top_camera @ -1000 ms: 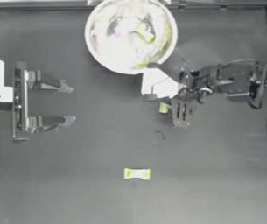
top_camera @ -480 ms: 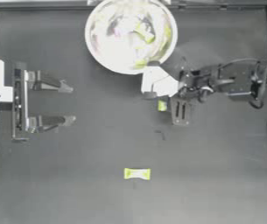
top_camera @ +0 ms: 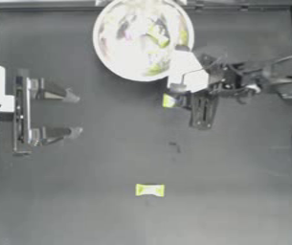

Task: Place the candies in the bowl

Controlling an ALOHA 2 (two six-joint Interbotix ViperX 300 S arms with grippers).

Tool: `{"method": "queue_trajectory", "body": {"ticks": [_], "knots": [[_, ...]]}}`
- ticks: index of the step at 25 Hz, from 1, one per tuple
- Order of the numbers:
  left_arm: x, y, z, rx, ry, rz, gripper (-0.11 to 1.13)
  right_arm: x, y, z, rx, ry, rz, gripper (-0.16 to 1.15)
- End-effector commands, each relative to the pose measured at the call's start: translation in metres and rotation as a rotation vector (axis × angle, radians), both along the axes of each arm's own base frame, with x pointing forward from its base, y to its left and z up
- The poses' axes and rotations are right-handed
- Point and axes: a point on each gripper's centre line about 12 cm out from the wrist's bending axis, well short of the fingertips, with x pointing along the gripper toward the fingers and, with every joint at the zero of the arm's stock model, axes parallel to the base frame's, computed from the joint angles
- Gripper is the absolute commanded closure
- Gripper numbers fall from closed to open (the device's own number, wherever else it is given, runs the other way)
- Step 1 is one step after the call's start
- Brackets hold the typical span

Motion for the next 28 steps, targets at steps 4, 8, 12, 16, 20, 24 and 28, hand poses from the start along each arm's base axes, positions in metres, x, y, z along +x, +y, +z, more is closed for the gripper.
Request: {"method": "queue_trajectory", "body": {"ticks": [4, 8, 12, 16, 20, 24, 28], "knots": [[0.001, 0.000, 0.006, -0.001, -0.020, 0.002, 0.04, 0.002, -0.029, 0.043, -0.083, -0.212, -0.065, 0.56], [0.001, 0.000, 0.006, 0.000, -0.019, 0.002, 0.04, 0.007, -0.054, 0.053, -0.118, -0.280, -0.118, 0.56], [0.002, 0.000, 0.006, 0.001, -0.020, 0.002, 0.04, 0.010, -0.082, 0.057, -0.164, -0.325, -0.167, 0.56], [0.002, 0.001, 0.006, -0.001, -0.020, 0.004, 0.05, 0.016, -0.112, 0.050, -0.187, -0.346, -0.220, 0.56], [0.001, 0.000, 0.006, -0.004, -0.021, 0.004, 0.05, 0.023, -0.134, 0.036, -0.177, -0.323, -0.260, 0.56], [0.002, 0.000, 0.005, -0.004, -0.019, 0.004, 0.05, 0.032, -0.147, 0.022, -0.167, -0.302, -0.275, 0.56], [0.002, 0.000, 0.006, -0.005, -0.021, 0.004, 0.05, 0.037, -0.151, 0.017, -0.164, -0.293, -0.274, 0.51]]}}
